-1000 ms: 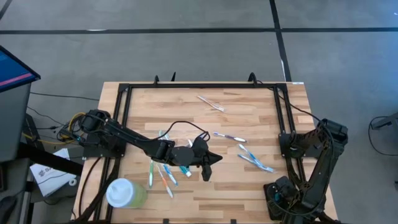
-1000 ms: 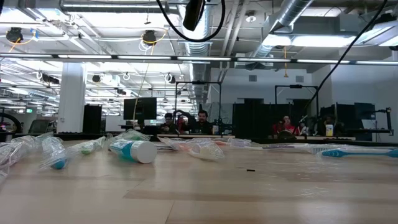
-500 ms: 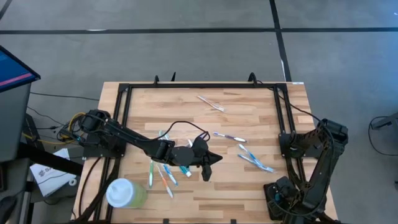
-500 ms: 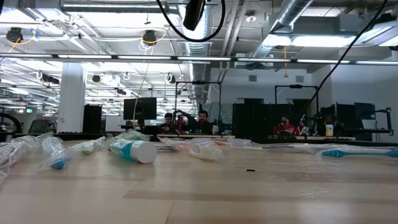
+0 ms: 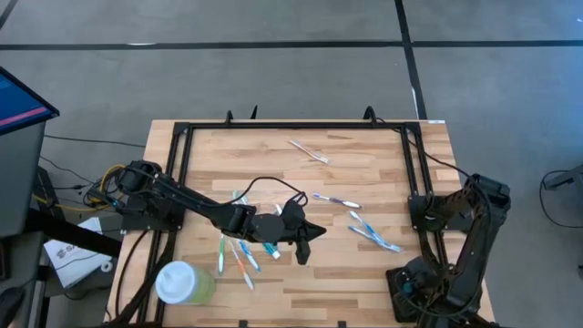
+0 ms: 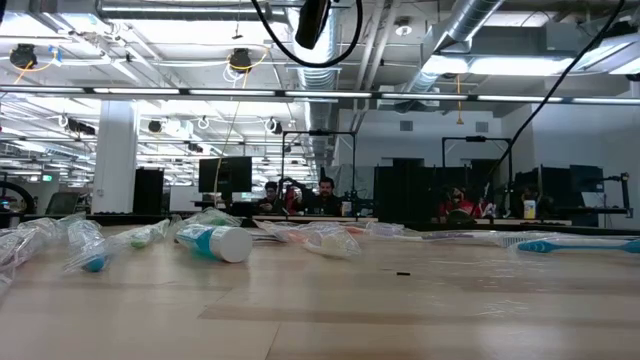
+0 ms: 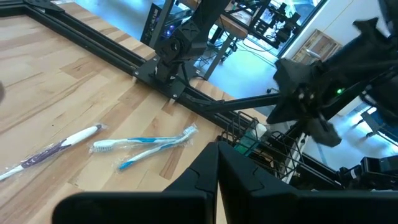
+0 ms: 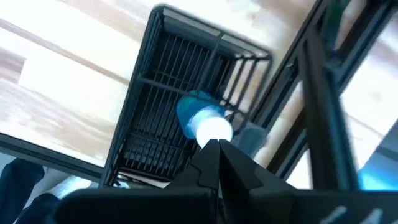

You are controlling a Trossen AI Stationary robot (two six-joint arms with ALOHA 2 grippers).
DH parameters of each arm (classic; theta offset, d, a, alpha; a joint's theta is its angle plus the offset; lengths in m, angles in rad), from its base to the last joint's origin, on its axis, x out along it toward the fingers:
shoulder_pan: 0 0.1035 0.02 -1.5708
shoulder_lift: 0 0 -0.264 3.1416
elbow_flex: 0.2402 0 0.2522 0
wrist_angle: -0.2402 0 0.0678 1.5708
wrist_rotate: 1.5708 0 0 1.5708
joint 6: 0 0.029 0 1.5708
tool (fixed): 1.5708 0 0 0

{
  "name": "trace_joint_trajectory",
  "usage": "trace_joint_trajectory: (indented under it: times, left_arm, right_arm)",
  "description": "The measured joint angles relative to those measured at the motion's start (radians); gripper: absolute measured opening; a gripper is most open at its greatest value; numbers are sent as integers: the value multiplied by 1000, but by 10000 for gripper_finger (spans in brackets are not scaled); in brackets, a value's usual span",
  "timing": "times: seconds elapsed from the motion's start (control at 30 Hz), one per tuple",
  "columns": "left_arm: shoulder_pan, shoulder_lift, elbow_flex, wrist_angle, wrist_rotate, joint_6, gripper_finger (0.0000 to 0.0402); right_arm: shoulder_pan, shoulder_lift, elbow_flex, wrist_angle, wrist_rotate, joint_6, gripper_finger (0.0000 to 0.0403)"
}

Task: Pick & Place toothbrushing station
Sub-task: Put the blue mouthwash bottle into the black organizer

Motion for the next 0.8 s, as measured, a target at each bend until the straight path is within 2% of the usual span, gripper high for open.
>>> trace_joint_trajectory:
  times: [0.23,0.4,0.63,0.8]
  left_arm:
    - [5,0,0,-1,0,-7,0]
    - [5,-9,0,-22,3,-49,0]
    - [-2,-57,-1,-240,94,-110,0]
    - [-8,-111,0,-435,161,-113,0]
  right_arm:
    - [-12,-46,89,-132,139,-26,0]
    - [-55,-105,98,-115,263,-104,0]
    - [-174,-164,98,19,427,-361,0]
    - [-270,-168,98,153,484,-562,0]
